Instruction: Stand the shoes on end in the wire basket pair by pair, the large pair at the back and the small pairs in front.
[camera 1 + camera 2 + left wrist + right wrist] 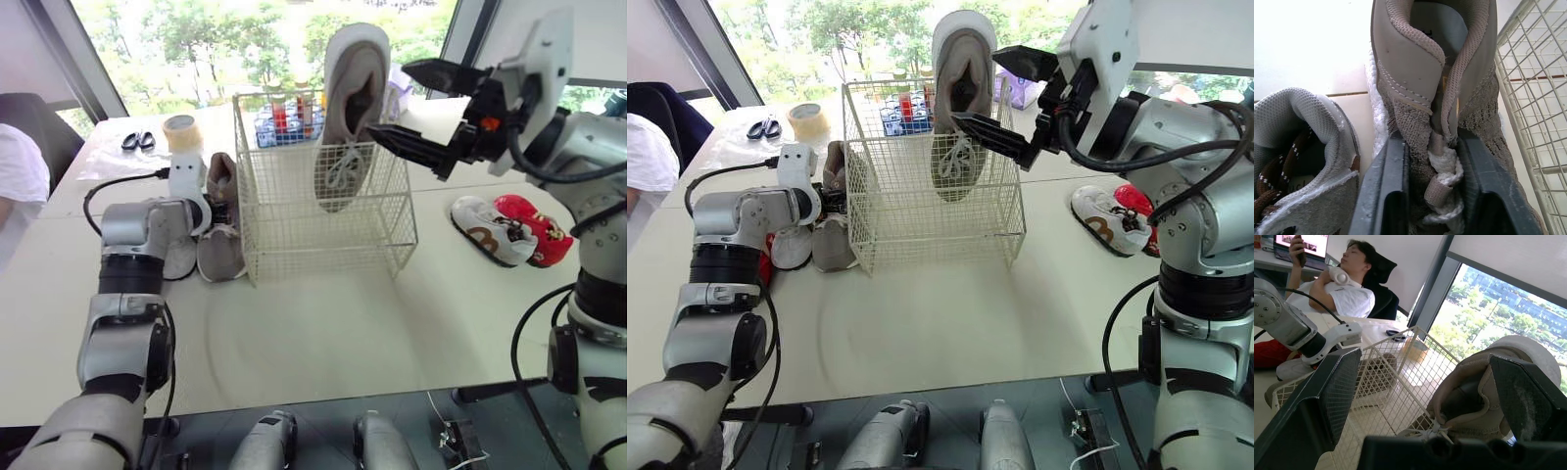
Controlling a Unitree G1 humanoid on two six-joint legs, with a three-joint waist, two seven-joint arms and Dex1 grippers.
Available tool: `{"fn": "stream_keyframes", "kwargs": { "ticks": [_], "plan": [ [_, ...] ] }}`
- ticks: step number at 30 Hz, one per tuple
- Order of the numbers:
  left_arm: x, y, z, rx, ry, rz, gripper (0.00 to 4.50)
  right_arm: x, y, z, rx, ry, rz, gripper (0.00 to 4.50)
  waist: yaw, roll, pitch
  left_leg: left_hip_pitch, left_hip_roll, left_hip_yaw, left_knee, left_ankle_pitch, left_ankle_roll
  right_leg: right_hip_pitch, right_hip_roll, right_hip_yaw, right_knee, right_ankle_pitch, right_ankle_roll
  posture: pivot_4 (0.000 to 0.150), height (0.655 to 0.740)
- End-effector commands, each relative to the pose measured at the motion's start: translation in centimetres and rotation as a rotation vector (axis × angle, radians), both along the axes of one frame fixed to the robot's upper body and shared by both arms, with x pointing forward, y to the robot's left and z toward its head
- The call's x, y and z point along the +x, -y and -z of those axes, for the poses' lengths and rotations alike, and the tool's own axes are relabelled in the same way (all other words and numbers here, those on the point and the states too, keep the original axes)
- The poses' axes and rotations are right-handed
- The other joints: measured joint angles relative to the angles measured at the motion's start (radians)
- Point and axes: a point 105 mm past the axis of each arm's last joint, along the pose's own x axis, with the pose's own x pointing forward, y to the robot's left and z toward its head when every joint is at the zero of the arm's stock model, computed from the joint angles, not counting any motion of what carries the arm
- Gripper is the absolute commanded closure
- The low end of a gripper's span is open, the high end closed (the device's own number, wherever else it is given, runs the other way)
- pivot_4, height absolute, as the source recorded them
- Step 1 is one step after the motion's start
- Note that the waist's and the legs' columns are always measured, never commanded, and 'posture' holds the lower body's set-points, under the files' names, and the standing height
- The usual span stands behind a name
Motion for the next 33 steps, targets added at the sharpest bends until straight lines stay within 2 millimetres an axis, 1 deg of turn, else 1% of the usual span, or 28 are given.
{"fn": "stream_keyframes", "kwargs": {
  "ticks": [1,4,7,10,11,13,14,16,18,20,22,24,26,27,28,29,31,33],
  "plan": [
    [-0.7,-2.8,-5.5,-0.012,0.134,-0.073,3.76,-0.4,-0.3,-1.1,0.014,0.061,-0.018,0.0,-0.008,-0.001,0.0,0.0,0.0,0.0,0.0,0.0,0.0,-0.001,0.0,0.0,0.0,0.0,0.0,0.15,0.74],
    [-1.3,-4.0,-8.1,-0.051,0.194,-0.126,3.76,-0.2,-0.5,-1.1,0.019,0.061,-0.034,0.0,-0.009,-0.002,0.001,-0.001,0.001,0.0,-0.002,0.0,0.0,-0.003,0.0,0.0,0.0,0.0,0.0,0.15,0.74],
    [-1.9,-5.4,-11.0,-0.051,0.285,-0.195,3.76,0.0,-0.8,-1.1,0.02,0.06,-0.049,0.0,-0.007,-0.003,0.002,-0.001,0.001,0.0,-0.001,0.0,0.0,-0.003,0.0,0.0,0.0,0.0,0.0,0.15,0.74],
    [-2.4,-6.2,-14.7,-0.071,0.418,-0.251,3.76,0.4,-1.0,-1.0,0.016,0.064,-0.055,0.0,-0.003,-0.003,0.002,-0.001,0.0,0.0,-0.001,0.0,0.0,-0.002,0.0,0.0,0.0,0.0,0.0,0.15,0.74],
    [-2.5,-6.1,-16.2,-0.093,0.478,-0.252,3.76,0.5,-1.1,-1.0,0.016,0.067,-0.057,0.0,0.0,-0.003,0.002,-0.001,0.0,0.0,-0.001,0.0,0.0,-0.002,0.0,0.0,0.0,0.0,0.0,0.15,0.74],
    [-2.7,-5.4,-19.2,-0.128,0.606,-0.23,3.76,0.5,-1.2,-1.2,0.023,0.074,-0.061,0.0,0.003,-0.005,0.003,-0.001,0.0,0.0,0.0,0.0,-0.001,-0.002,0.0,0.0,0.0,0.0,0.0,0.15,0.74],
    [-3.1,-4.6,-21.4,-0.144,0.717,-0.196,3.76,0.5,-1.3,-1.2,0.027,0.078,-0.062,0.0,0.003,-0.006,0.003,-0.001,0.0,0.0,0.0,0.0,-0.001,-0.002,0.0,0.0,0.0,0.0,0.0,0.15,0.74],
    [-3.8,-3.1,-25.0,-0.198,0.91,-0.125,3.76,0.6,-1.3,-1.4,0.031,0.085,-0.06,0.0,0.006,-0.008,0.005,-0.001,0.0,0.0,0.001,0.0,-0.001,-0.001,0.0,-0.001,0.0,0.0,0.0,0.15,0.74],
    [-4.4,-1.4,-27.5,-0.249,1.048,-0.058,3.76,0.5,-1.3,-1.4,0.035,0.091,-0.055,0.0,0.007,-0.01,0.006,-0.002,0.0,-0.001,0.002,0.0,-0.001,-0.001,0.0,-0.002,0.0,0.0,0.0,0.15,0.74],
    [-5.2,0.9,-29.6,-0.245,1.197,0.027,3.76,0.5,-1.2,-1.4,0.039,0.096,-0.046,0.0,0.005,-0.01,0.006,-0.002,0.0,-0.001,0.003,0.0,-0.001,0.0,0.0,-0.002,-0.001,0.001,0.001,0.15,0.74],
    [-5.5,2.8,-30.8,-0.221,1.292,0.084,3.76,0.5,-1.1,-1.5,0.045,0.1,-0.039,0.0,0.002,-0.01,0.006,-0.002,0.0,0.0,0.003,0.0,0.0,0.0,0.0,-0.002,-0.002,0.001,0.001,0.15,0.74],
    [-6.0,5.7,-31.9,-0.215,1.405,0.176,3.76,0.4,-1.1,-1.5,0.048,0.106,-0.028,0.0,0.001,-0.01,0.006,-0.002,0.0,0.0,0.003,0.0,0.0,0.0,0.0,-0.002,-0.002,0.001,0.001,0.15,0.74],
    [-6.3,8.1,-32.1,-0.214,1.495,0.232,3.76,0.2,-1.0,-1.4,0.051,0.109,-0.014,0.0,0.001,-0.01,0.006,-0.002,0.0,0.0,0.003,0.0,0.0,0.0,0.0,-0.002,-0.001,0.001,0.001,0.15,0.74],
    [-6.3,8.6,-32.1,-0.215,1.521,0.239,3.76,0.2,-0.9,-1.4,0.053,0.109,-0.009,0.0,0.002,-0.01,0.006,-0.002,0.0,0.0,0.003,0.0,0.0,0.0,0.0,-0.002,-0.001,0.001,0.001,0.15,0.74],
    [-6.2,9.1,-31.9,-0.19,1.557,0.236,3.76,0.1,-0.9,-1.3,0.052,0.11,-0.002,0.0,0.002,-0.01,0.006,-0.002,0.0,0.0,0.003,0.0,0.0,0.0,0.0,-0.002,-0.001,0.001,0.001,0.15,0.74],
    [-6.2,9.7,-31.5,-0.127,1.6,0.23,3.76,0.1,-0.8,-1.2,0.049,0.111,0.005,0.0,0.002,-0.01,0.006,-0.002,0.0,0.0,0.003,0.0,0.0,0.0,0.0,-0.001,-0.001,0.001,0.001,0.15,0.74],
    [-5.3,11.0,-29.7,-0.029,1.638,0.209,3.76,-0.1,-0.6,-1.1,0.054,0.11,0.021,0.0,-0.009,-0.01,0.006,-0.002,0.0,0.002,0.003,0.0,0.0,-0.001,0.0,0.0,-0.001,0.001,0.001,0.15,0.74],
    [-4.6,11.4,-28.1,0.046,1.661,0.16,3.76,-0.3,-0.4,-1.0,0.057,0.108,0.035,0.0,-0.003,-0.01,0.006,-0.001,0.0,0.003,0.001,0.0,0.0,-0.002,0.0,0.0,-0.001,0.001,0.001,0.15,0.74]
  ]
}}
